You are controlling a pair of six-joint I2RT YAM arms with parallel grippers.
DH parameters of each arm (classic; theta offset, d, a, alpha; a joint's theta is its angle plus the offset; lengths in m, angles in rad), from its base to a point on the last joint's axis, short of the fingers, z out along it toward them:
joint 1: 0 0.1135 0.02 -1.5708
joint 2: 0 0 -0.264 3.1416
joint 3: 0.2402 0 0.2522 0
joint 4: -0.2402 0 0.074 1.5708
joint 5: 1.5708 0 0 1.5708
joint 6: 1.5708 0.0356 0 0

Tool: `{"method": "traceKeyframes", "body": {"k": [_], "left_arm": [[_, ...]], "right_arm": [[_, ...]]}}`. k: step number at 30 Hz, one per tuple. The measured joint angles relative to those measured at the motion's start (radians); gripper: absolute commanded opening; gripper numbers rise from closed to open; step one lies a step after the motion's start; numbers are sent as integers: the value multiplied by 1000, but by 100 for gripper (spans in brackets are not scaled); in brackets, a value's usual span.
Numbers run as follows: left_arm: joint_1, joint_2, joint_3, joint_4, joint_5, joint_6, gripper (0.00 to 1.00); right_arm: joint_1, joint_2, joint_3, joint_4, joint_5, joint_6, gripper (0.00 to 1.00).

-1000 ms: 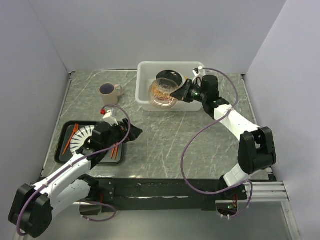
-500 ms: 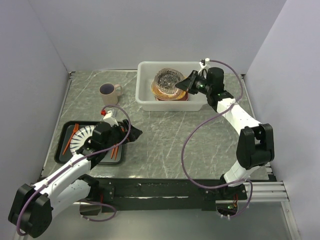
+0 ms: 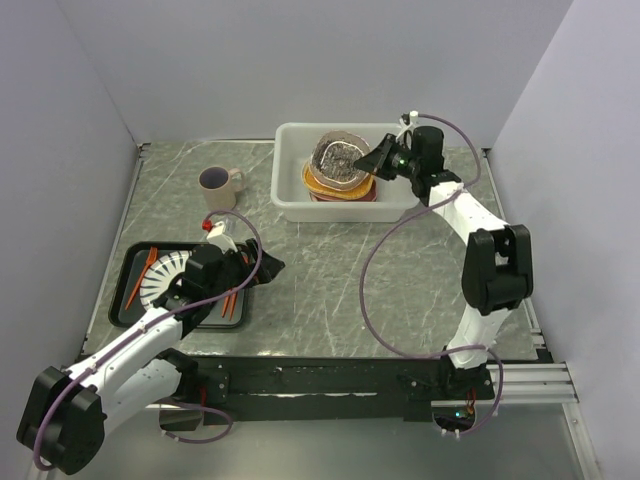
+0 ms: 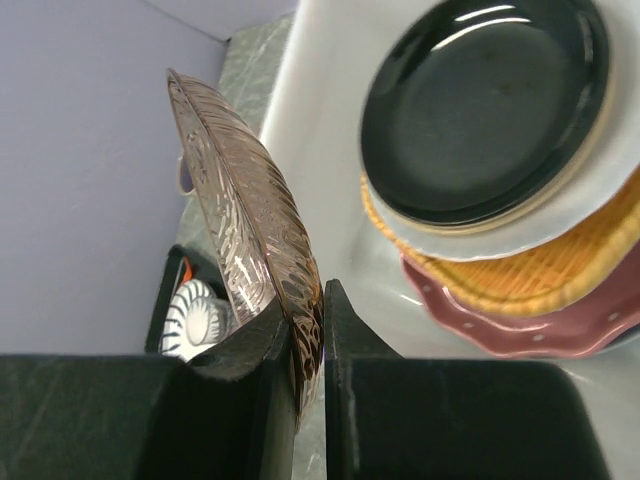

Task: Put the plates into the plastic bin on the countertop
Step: Place the plate in the plastic bin.

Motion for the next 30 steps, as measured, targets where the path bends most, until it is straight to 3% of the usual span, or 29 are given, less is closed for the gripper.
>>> {"method": "traceKeyframes", "body": {"k": [14,25,28,30], "left_arm": [[0,1,3,-23,0,8,99],[0,0,4,-38,-1,17,99],[0,1,4,-45,-1,17,100],[0,1,4,-45,-1,18,99]], "right_arm": [[-24,242,279,-53,4,42,0],[-29,352,325,-69,10,83,3],[-29,363,338,-88,12,87,7],[-29,375,361,-97,15,90,24]]}}
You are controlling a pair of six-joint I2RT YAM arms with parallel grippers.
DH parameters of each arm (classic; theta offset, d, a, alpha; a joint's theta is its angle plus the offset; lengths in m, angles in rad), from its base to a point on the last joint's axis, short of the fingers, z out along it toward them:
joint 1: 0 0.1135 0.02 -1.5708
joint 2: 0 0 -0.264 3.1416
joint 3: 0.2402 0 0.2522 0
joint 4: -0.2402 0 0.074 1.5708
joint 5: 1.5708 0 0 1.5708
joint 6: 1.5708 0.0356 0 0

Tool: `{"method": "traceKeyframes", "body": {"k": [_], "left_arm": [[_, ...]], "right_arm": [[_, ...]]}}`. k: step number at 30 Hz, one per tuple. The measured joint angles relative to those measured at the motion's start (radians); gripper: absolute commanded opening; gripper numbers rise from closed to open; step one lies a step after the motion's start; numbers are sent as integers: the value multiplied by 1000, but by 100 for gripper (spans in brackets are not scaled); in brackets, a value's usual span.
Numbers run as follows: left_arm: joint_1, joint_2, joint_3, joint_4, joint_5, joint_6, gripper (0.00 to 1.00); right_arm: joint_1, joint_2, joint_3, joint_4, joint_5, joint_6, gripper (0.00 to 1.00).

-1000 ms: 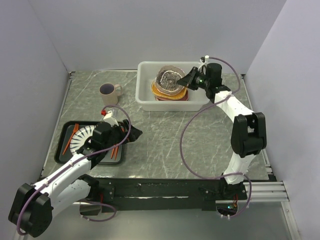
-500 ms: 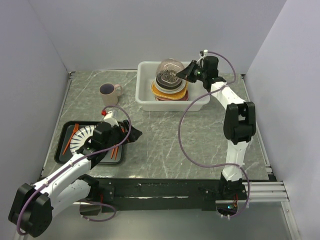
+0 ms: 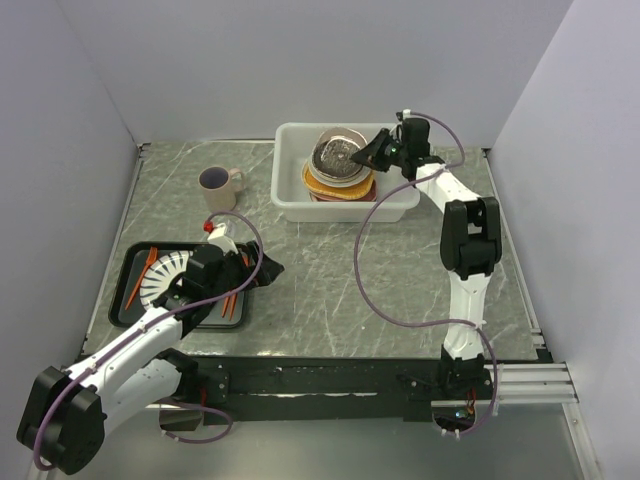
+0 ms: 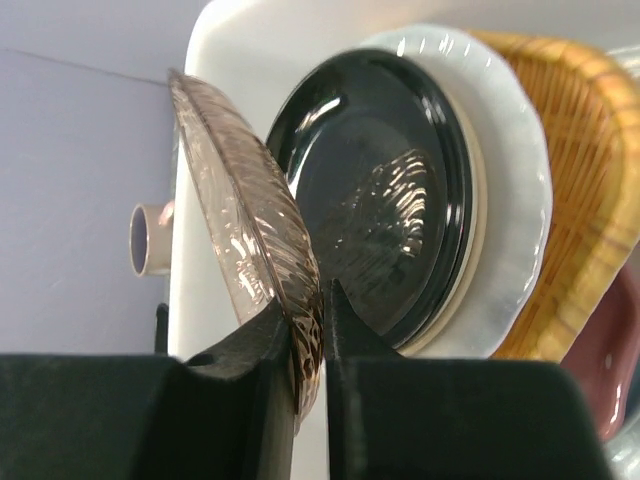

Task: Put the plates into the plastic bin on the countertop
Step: Place the plate in the plastic bin, then reset both arms

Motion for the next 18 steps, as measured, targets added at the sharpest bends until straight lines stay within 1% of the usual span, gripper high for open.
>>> {"method": "traceKeyframes", "body": {"k": [2,3,5,6,14,18], "left_arm": [[0,0,1,0,0,2,99],[0,0,2,0,0,3,99],[0,-1,2,0,0,5,99],[0,-1,2,0,0,6,99],[0,-15,2,0,0,6,99],[0,-19,2,1,1,6,99]], "right_arm": [[0,8,23,-11,12,3,35],[0,10,31,-21,18,0,45],[0,11,45,-40,31,-3,53],[0,11,47,-45,40,-8,59],[0,3,39,-93,90,-40,78],[0,-54,-22,-108,127,-60,84]]}}
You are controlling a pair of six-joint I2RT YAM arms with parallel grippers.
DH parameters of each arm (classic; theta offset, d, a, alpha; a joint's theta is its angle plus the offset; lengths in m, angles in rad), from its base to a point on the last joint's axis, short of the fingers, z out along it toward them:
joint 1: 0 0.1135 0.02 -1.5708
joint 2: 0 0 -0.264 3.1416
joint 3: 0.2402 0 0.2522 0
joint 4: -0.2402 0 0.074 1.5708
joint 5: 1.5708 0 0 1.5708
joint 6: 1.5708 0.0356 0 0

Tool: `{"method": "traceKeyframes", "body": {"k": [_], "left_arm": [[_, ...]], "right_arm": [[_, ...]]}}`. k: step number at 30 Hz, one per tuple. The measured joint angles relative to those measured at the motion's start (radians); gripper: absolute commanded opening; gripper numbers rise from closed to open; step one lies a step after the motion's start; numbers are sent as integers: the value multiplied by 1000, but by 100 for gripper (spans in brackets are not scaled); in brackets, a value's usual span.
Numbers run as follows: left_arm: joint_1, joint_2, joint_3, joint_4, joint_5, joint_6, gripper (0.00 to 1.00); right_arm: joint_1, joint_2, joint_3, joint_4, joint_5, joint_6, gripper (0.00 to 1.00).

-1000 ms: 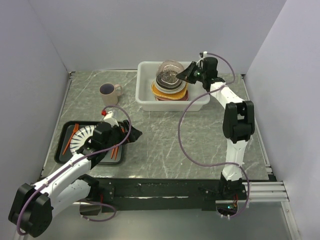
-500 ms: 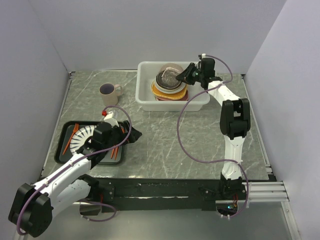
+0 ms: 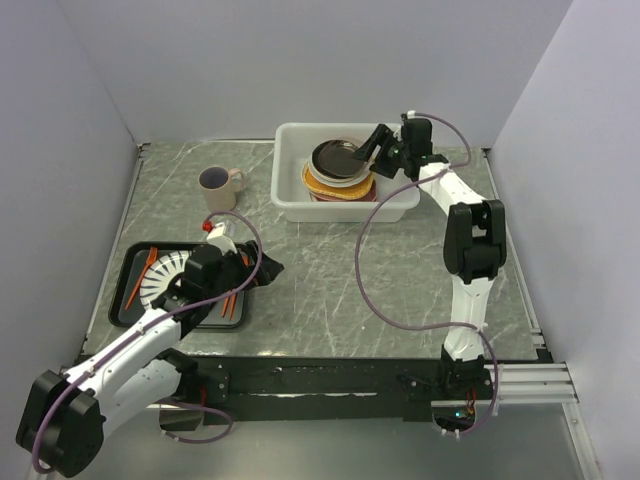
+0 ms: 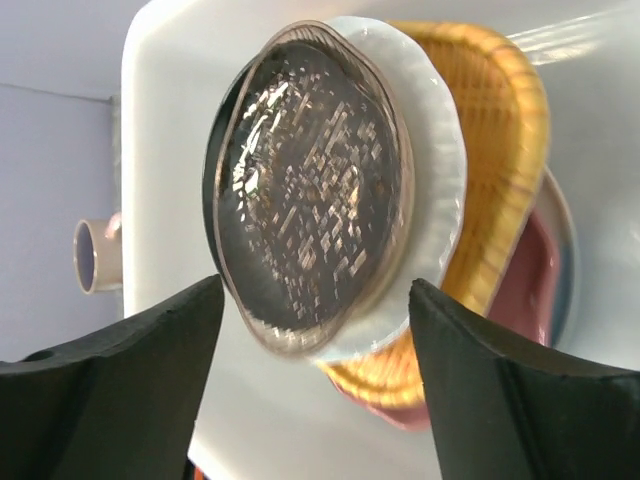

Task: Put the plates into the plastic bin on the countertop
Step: Reset both arms

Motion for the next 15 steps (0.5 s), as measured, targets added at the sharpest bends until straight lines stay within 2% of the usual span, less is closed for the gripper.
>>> {"method": "traceKeyframes", "body": {"k": [9,15], "left_arm": [[0,-28,0,13,10,-5,99],[0,-31,0,11,11,-8,99]], "right_arm": [[0,-195,-129,-5,76,-50,87],[0,-357,-290,23,103,-64,90]]}}
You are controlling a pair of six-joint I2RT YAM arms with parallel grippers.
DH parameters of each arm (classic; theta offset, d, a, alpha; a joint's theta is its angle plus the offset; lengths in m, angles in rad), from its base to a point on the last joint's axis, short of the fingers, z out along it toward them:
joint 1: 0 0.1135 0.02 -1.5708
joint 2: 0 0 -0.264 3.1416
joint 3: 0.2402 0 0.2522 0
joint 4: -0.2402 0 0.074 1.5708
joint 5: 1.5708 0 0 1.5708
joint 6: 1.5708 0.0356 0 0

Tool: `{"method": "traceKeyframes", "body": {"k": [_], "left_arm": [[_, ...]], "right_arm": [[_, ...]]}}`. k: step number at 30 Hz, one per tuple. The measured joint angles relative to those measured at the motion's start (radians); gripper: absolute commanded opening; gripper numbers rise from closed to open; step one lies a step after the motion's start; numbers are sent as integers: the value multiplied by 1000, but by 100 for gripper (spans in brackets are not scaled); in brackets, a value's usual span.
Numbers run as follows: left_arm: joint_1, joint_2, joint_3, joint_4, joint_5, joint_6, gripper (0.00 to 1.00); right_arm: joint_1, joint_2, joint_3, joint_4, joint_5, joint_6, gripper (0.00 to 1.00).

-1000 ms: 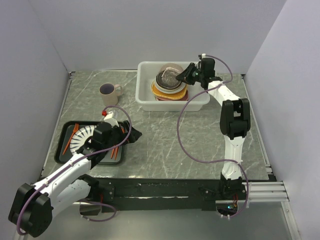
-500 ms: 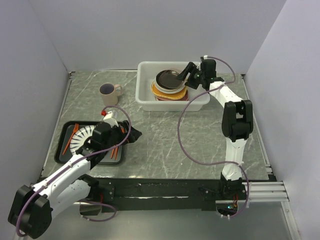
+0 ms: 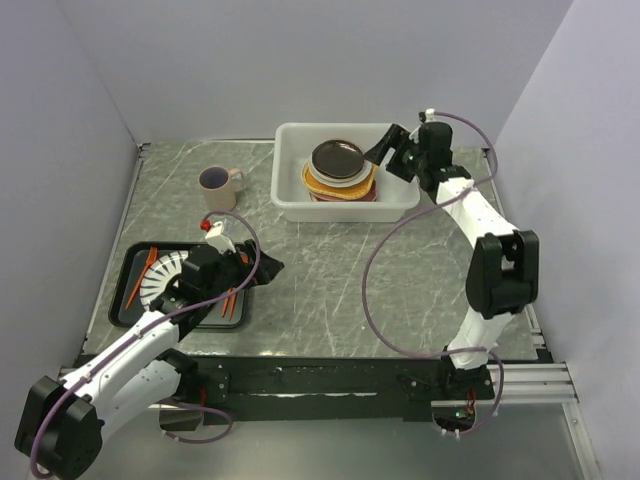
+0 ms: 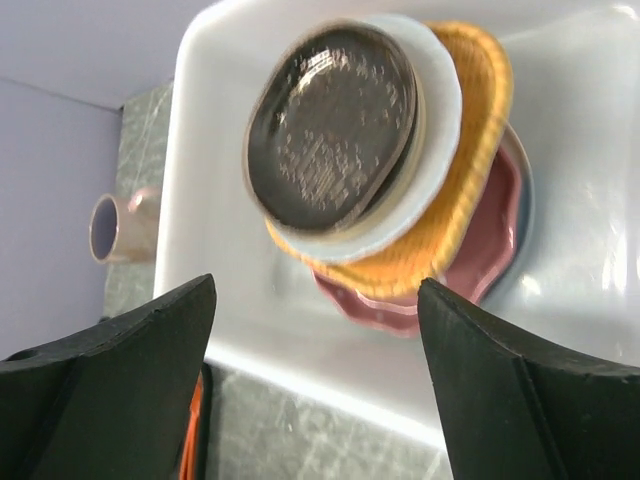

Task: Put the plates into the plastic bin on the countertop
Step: Reset both arms

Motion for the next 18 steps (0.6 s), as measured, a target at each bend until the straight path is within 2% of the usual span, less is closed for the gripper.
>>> {"method": "traceKeyframes", "body": {"k": [5,18], "left_arm": [[0,-26,0,-11,-2,0,99],[1,-24,0,-31,-23,5,99]], "right_arm": [[0,-169,-174,10,27,-12,100],[0,-560,-630,37,106,-34,100]]}}
